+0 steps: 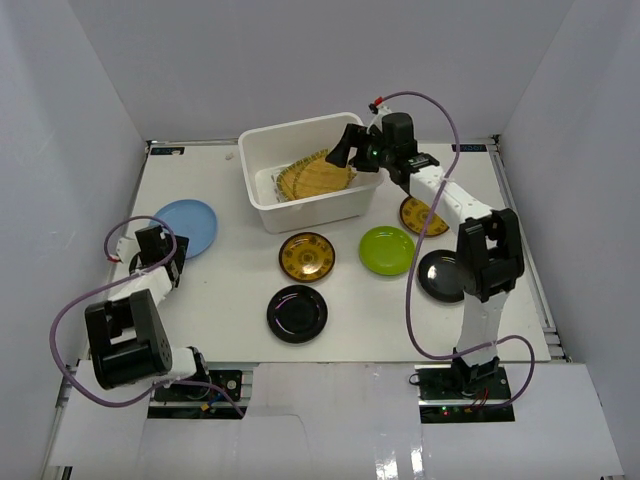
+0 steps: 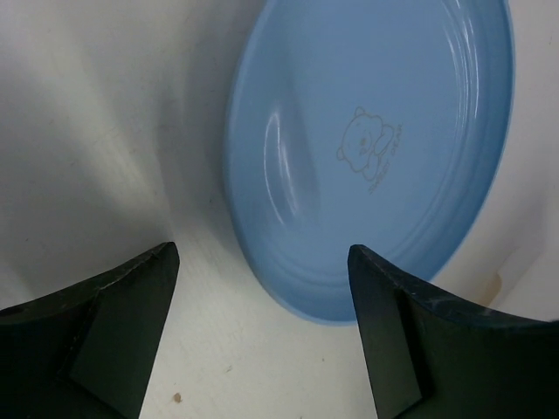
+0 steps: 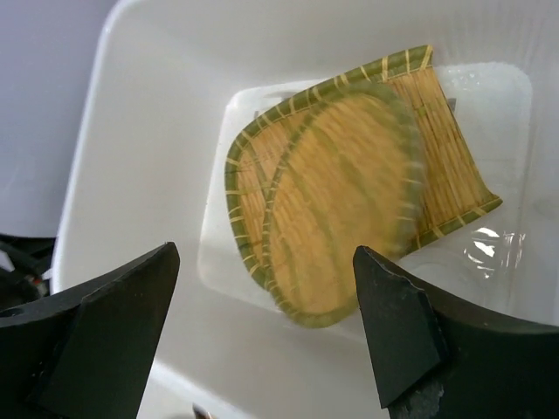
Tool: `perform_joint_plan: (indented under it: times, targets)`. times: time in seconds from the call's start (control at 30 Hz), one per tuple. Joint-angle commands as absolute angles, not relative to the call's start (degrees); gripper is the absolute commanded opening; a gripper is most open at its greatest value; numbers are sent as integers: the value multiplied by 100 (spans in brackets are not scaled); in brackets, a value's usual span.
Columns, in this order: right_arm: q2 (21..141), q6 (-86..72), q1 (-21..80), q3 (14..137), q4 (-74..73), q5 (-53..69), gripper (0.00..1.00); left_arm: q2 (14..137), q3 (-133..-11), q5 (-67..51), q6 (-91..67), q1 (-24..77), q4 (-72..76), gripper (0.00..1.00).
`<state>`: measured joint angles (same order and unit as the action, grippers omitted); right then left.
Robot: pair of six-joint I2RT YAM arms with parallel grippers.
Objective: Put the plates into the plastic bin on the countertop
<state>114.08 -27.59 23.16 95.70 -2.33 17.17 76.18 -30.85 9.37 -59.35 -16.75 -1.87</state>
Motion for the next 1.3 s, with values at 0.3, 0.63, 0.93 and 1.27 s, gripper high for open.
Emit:
perform_joint_plan:
  times: [0.3, 0.63, 0.93, 1.27]
  targets:
    - [8844, -2593, 2338, 7621, 791, 2048, 87, 8491, -3542, 1063, -5810, -1696, -157, 14]
    - [7217, -2118, 2189, 5715, 633, 1328, 84, 5817, -3507, 747, -5406, -1705, -869, 0]
    - [5722, -2557, 1232, 4211, 633, 1335, 49, 3946, -4429, -920, -5528, -1679, -1046, 0]
    - [5494, -2638, 870, 3867, 580, 1539, 29, 7666, -7737, -317, -4378, 1492, -1439, 0]
